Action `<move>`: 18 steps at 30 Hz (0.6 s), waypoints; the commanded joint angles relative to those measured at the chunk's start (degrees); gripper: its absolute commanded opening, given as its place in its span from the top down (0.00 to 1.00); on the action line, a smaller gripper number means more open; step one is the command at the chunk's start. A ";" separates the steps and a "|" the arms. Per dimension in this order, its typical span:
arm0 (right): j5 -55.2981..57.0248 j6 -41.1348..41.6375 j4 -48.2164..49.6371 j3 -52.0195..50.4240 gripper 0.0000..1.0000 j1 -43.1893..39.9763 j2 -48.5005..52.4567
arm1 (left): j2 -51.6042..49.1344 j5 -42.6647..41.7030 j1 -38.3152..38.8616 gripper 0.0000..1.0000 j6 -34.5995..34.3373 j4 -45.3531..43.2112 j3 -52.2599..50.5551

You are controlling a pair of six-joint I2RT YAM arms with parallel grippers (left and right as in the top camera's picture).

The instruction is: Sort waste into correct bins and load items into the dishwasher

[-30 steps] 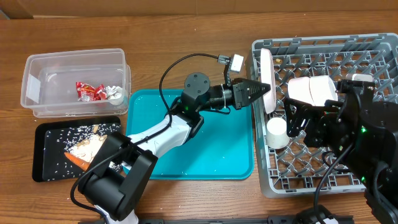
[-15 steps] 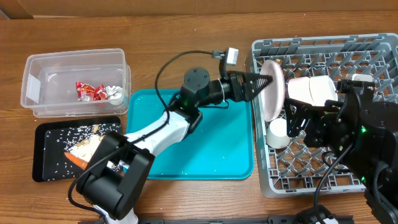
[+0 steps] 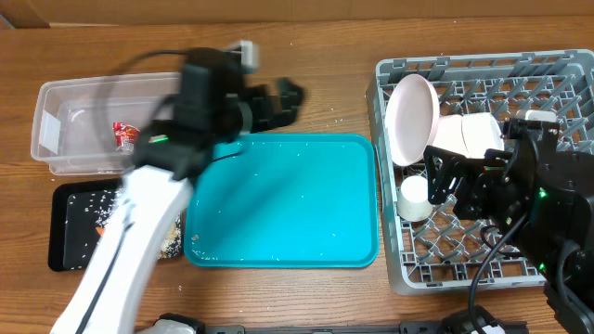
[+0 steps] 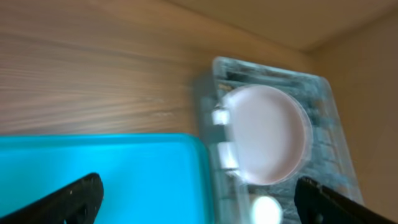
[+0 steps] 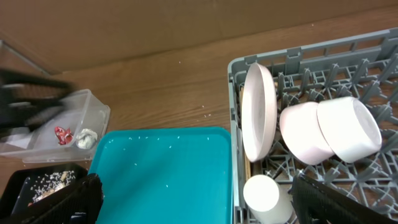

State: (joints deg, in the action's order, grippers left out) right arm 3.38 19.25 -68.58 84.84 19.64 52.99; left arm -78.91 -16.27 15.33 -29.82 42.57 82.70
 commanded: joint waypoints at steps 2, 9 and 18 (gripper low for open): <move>0.13 -0.11 0.26 0.74 0.00 0.22 -0.20 | 6.32 21.38 -2.23 0.00 10.23 12.66 8.20; 0.11 -0.11 0.26 0.74 0.00 0.22 -0.20 | 13.79 34.53 -2.25 0.00 10.58 23.78 10.47; 0.13 -0.11 0.28 0.74 0.00 0.22 0.02 | 13.33 34.47 -2.25 0.00 10.56 23.69 10.43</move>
State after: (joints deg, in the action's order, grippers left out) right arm 3.38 19.27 -68.60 84.84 19.64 52.99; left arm -64.99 16.16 13.13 -20.53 66.26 92.38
